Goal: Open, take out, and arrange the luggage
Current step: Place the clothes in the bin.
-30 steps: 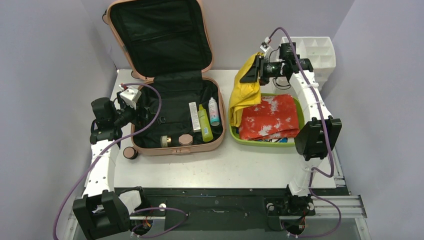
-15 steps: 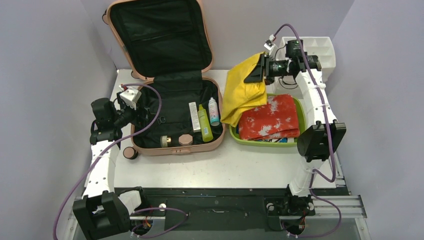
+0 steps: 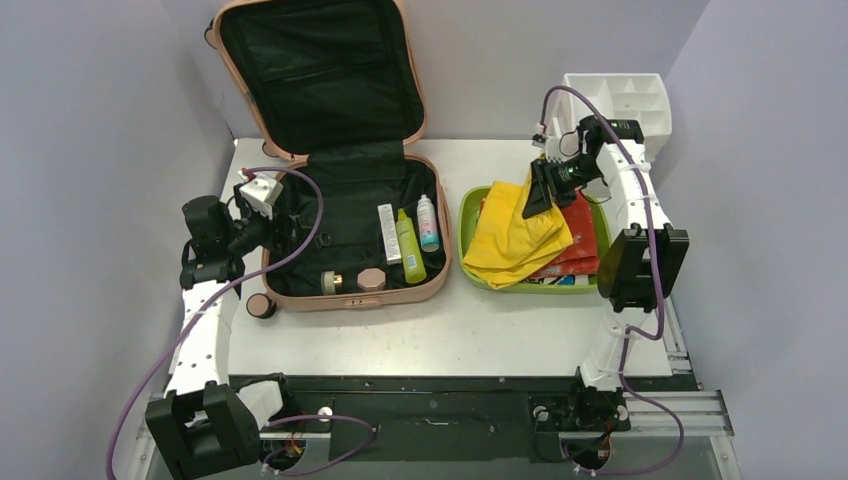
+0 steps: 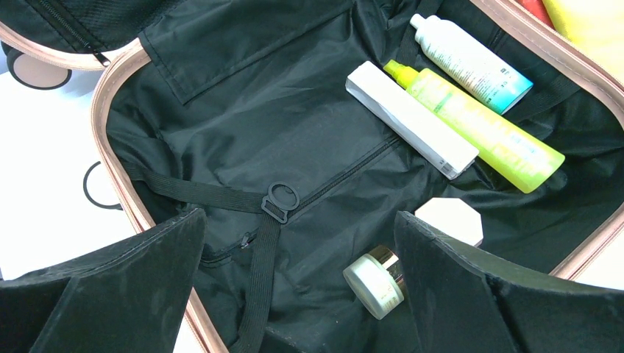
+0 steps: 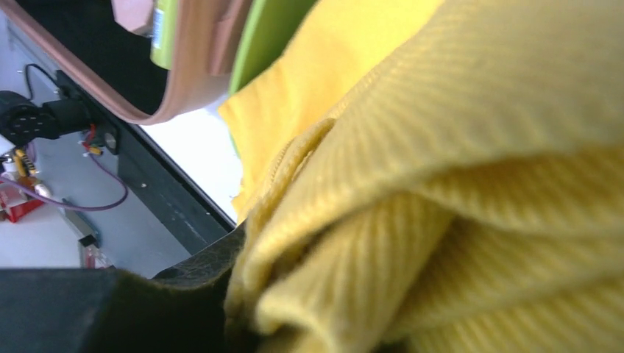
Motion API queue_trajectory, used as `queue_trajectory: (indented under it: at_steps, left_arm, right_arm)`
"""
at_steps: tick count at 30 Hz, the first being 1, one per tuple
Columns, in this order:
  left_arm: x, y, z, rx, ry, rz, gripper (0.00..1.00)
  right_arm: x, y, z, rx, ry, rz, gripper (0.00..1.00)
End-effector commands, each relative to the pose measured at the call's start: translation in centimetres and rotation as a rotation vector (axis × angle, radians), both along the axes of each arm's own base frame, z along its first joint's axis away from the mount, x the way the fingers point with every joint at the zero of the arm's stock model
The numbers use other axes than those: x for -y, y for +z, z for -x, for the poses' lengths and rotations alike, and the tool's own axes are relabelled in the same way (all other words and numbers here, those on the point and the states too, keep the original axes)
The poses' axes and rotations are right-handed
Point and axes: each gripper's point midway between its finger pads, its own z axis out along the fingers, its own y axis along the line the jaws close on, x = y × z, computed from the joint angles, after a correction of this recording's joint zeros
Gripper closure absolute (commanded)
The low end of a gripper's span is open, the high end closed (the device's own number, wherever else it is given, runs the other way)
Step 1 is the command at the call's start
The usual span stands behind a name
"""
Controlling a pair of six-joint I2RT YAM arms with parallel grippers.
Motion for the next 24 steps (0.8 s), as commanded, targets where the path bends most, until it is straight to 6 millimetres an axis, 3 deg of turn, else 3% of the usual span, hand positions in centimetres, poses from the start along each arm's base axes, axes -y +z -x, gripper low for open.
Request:
queue_trajectory:
  at_steps: [1,6,13,24]
  left_arm:
    - [0.2,1.1,0.0,0.037,-0.016,0.008,0.04]
    - [0.3,1.3,0.0,0.039,-0.019,0.011,0.04]
    - [0.4,1.3,0.1,0.041,-0.022,0.012,0.04]
    - [0.4,1.5,0.2,0.043,-0.023,0.013,0.04]
  right_arm:
    - [2.1,0.0,-1.6,0.14,0.071,0.11,1.0]
    - [0.2,3.2,-1.9,0.276,0.151,0.164,1.0]
    - [-4.3,8.8,-1.0,0.473,0.258,0.137,1.0]
    - [-7.7,13.6,0.8,0.586,0.286,-0.024,1.0]
